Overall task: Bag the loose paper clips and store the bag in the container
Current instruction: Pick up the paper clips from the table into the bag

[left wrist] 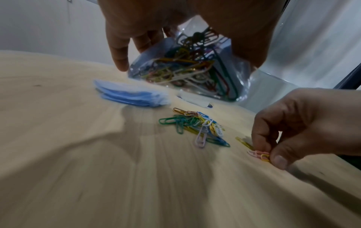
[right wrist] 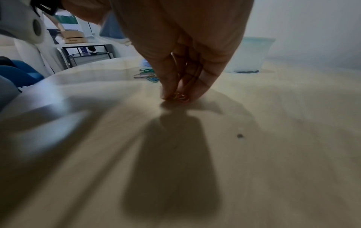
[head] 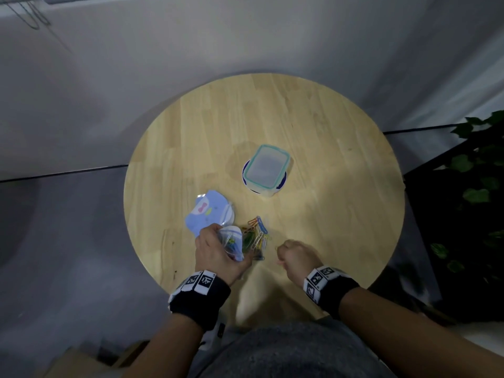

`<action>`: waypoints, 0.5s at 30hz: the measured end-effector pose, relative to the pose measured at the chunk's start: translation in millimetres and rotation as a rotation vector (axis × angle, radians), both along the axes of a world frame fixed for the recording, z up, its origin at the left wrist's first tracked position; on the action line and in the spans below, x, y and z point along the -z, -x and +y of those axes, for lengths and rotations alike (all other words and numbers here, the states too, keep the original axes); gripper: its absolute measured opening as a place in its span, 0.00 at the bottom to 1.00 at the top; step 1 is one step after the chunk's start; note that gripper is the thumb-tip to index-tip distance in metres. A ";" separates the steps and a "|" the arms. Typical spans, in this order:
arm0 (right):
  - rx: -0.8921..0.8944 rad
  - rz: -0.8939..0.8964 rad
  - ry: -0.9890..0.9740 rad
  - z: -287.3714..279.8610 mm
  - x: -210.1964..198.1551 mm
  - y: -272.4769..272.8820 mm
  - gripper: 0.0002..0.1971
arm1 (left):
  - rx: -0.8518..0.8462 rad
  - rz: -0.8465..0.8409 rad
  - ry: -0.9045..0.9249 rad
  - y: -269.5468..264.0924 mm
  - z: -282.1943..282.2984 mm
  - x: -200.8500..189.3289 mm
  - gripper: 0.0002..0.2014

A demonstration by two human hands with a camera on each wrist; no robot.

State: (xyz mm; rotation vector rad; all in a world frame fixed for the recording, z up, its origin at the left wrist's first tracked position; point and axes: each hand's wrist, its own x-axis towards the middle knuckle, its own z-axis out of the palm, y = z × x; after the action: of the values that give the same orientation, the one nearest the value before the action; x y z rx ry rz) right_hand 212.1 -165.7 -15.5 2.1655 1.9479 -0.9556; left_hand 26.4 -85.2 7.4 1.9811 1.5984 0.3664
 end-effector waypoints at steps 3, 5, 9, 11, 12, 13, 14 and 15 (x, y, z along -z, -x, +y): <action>0.004 -0.006 0.018 1.9 1.6 0.0 0.08 | 0.005 0.011 0.008 0.8 -1.9 2.6 0.41; 0.050 0.004 -0.005 5.4 1.3 -1.8 0.07 | 0.012 0.011 0.006 0.8 -2.5 3.7 0.42; 0.289 0.074 -0.049 18.2 -2.8 -4.4 0.06 | 0.018 0.020 0.011 4.0 0.5 6.5 0.40; 0.387 0.098 -0.044 23.3 -4.1 -2.8 0.06 | 0.029 0.026 0.012 5.6 1.4 8.2 0.39; 0.407 0.100 -0.028 24.6 -3.8 -1.0 0.09 | 0.030 0.025 0.007 5.7 1.0 8.4 0.40; 0.407 0.097 0.009 25.1 -3.1 1.1 0.14 | 0.029 0.022 0.006 5.2 0.6 8.0 0.41; 0.385 0.081 0.044 24.8 -1.9 2.7 0.19 | 0.029 0.020 0.000 4.6 0.2 7.6 0.42; 0.346 0.046 0.072 25.3 -1.2 4.7 0.22 | 0.027 0.018 -0.008 4.5 0.1 7.3 0.43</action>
State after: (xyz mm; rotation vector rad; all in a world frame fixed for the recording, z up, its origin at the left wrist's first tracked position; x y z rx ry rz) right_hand 207.4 -140.4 -14.2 2.5084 1.5541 -1.1093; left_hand 21.9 -85.1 0.0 2.0148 1.5822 0.3459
